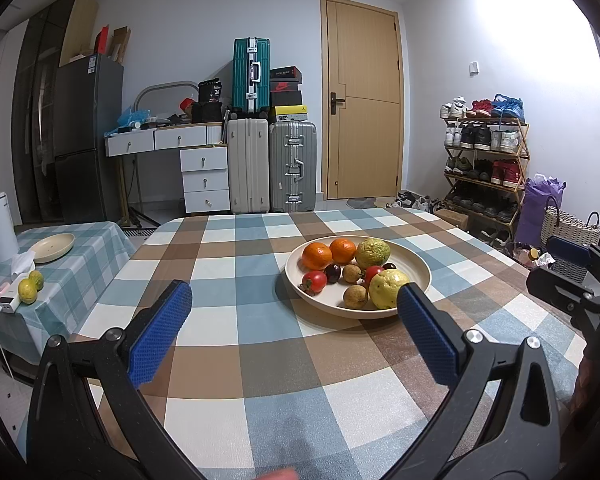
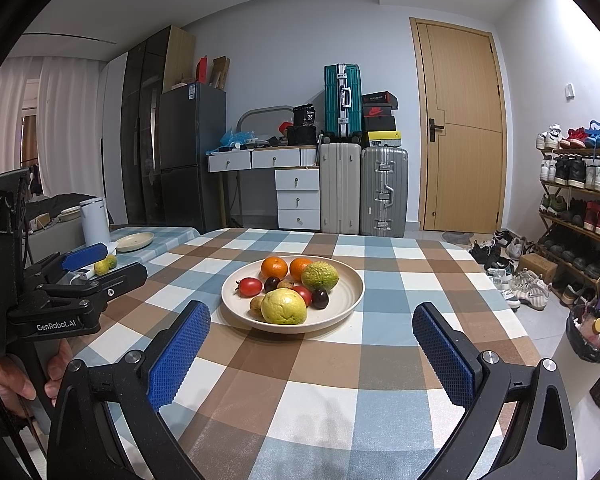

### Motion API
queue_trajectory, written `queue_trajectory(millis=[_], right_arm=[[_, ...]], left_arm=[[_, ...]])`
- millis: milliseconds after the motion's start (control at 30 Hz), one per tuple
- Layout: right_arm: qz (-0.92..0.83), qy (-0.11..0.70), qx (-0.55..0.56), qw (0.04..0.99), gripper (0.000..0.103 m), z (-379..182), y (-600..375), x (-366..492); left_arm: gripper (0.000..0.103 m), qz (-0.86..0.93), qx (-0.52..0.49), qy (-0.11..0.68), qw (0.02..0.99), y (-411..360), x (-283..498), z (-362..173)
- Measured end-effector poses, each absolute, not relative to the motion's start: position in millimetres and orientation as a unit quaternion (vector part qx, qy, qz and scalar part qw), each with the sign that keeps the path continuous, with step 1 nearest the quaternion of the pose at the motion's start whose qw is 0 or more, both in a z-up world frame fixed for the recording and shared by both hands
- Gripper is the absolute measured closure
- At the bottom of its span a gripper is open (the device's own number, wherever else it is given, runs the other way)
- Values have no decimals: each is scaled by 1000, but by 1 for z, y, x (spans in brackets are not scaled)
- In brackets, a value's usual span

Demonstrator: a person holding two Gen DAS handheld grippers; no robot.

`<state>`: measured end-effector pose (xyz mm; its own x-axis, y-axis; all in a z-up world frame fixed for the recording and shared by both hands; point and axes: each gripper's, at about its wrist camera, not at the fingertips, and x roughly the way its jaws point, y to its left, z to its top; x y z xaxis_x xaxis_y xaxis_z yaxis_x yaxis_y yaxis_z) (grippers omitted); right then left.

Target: Organize fruits

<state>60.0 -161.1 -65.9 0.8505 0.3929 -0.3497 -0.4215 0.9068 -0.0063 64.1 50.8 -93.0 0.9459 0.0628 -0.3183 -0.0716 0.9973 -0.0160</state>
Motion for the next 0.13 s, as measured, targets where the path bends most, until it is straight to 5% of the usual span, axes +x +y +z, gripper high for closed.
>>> queue_trajectory(millis=[133], right_arm=[[212, 173, -42, 961, 0, -66, -161, 60]], left_arm=[[0, 32, -13, 161, 986, 46, 65, -94]])
